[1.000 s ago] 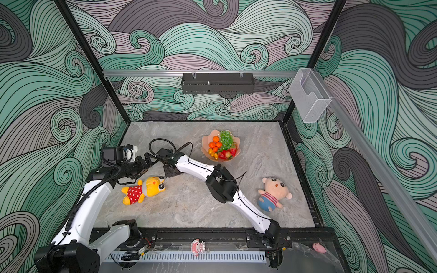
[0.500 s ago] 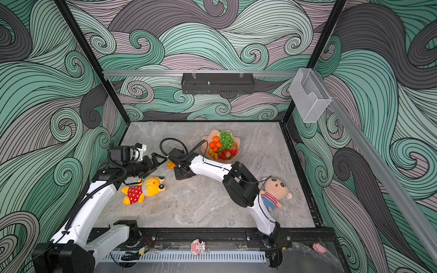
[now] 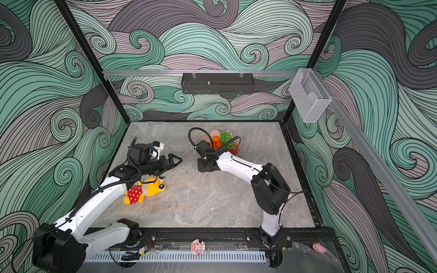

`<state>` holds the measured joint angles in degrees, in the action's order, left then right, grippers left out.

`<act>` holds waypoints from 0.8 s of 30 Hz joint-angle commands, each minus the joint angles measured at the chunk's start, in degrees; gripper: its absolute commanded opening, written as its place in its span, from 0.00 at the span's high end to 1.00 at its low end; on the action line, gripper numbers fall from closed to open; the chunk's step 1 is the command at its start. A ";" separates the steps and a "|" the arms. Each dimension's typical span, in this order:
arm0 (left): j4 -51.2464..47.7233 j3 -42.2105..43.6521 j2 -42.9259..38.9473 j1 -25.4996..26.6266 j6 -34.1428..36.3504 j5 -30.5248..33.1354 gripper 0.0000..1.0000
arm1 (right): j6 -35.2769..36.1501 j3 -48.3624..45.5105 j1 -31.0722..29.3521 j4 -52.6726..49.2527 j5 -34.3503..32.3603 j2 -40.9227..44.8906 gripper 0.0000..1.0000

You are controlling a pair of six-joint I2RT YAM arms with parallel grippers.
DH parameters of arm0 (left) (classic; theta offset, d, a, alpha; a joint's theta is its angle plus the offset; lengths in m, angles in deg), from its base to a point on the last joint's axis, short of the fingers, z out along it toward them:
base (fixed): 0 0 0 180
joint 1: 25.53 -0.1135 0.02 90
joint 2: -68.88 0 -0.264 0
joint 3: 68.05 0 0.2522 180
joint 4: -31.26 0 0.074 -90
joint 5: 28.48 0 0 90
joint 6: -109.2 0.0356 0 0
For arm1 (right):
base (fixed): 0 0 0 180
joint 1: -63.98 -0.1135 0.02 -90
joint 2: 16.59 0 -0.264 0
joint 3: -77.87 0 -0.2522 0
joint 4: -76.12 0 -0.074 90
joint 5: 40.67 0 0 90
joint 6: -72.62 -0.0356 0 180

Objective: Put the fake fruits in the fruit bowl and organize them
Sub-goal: 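Lift the yellow fruit and carry it over the pink bowl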

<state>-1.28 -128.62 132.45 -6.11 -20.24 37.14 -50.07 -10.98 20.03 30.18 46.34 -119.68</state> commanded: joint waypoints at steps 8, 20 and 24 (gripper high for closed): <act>7.44 -5.89 8.64 5.43 -3.35 5.84 0.01 | 9.55 2.20 7.44 0.82 2.18 1.46 0.81; 10.69 -13.44 19.56 6.78 -3.01 6.14 0.01 | 13.06 10.24 13.34 0.10 4.45 -6.12 0.81; 11.19 -15.09 21.74 6.69 -2.66 6.70 0.01 | 13.86 13.96 13.36 -0.81 4.56 -9.97 0.80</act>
<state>8.59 -141.43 152.95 0.27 -22.89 42.62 -37.81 0.65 33.54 30.68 50.04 -127.55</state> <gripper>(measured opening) 0.986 0.200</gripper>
